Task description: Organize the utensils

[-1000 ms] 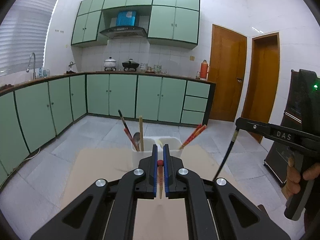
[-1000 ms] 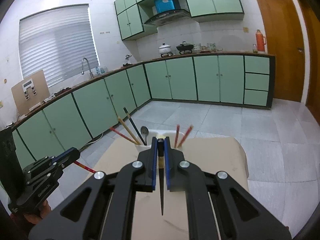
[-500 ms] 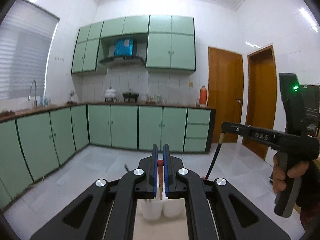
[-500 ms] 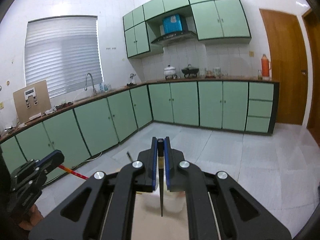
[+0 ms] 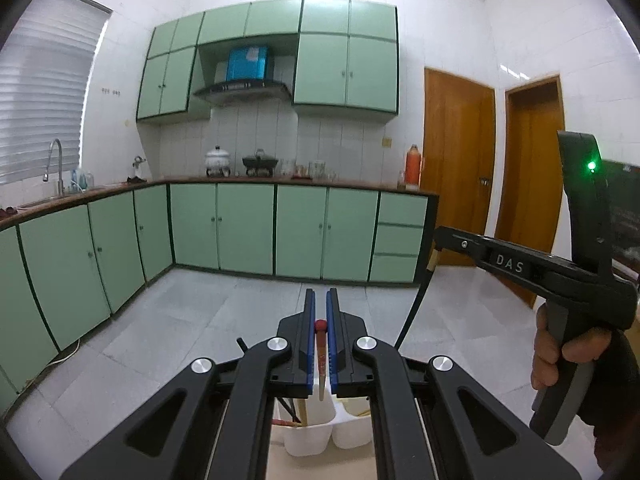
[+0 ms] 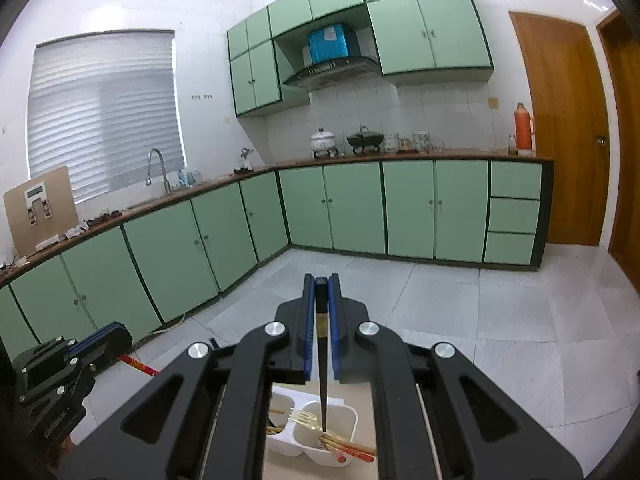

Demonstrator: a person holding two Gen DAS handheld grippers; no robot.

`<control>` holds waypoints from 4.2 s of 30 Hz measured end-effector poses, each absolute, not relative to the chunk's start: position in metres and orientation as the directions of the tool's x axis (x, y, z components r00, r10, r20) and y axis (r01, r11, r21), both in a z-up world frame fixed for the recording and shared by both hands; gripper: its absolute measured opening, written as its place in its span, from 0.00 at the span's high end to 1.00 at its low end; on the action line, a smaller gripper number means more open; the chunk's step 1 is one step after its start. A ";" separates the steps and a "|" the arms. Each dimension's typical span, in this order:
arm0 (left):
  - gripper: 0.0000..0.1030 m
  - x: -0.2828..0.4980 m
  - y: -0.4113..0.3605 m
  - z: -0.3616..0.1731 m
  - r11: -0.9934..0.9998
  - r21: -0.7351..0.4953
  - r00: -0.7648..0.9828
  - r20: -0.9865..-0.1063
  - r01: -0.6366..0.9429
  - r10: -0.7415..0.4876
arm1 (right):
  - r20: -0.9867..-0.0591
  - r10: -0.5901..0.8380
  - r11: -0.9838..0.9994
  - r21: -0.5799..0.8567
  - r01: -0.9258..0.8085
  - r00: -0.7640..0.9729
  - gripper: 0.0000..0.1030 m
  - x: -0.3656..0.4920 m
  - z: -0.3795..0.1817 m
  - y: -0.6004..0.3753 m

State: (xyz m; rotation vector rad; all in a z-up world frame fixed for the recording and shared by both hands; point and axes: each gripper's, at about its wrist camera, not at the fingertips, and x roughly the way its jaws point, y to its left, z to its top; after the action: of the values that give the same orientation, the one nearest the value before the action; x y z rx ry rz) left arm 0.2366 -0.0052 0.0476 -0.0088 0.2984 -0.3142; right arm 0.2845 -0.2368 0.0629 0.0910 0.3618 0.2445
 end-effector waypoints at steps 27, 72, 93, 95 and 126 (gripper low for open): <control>0.25 0.189 0.014 0.047 0.974 -0.071 0.938 -0.261 0.216 -0.227 | -0.328 0.133 0.991 0.076 -0.114 0.935 0.24 0.183 0.033 -0.261; 0.06 0.037 0.020 0.039 0.981 -0.024 0.941 -0.281 0.190 -0.189 | -0.363 0.224 0.974 0.051 -0.221 0.904 0.05 0.028 0.031 -0.221; 0.06 0.031 0.022 0.036 0.984 -0.032 0.943 -0.283 0.175 -0.177 | -0.368 0.222 0.974 0.038 -0.224 0.903 0.05 0.028 0.030 -0.218; 0.06 0.032 0.023 0.036 0.984 -0.032 0.942 -0.284 0.174 -0.176 | -0.369 0.222 0.974 0.037 -0.224 0.902 0.05 0.028 0.029 -0.219; 0.06 0.031 0.023 0.035 0.984 -0.035 0.942 -0.287 0.172 -0.175 | -0.373 0.222 0.973 0.031 -0.227 0.901 0.05 0.028 0.030 -0.221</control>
State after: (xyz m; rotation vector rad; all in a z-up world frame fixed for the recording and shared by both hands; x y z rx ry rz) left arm 0.0310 0.0230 0.0353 -0.0093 0.2933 -0.1769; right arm 0.0276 -0.2214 0.0302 -0.0135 0.3838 0.2320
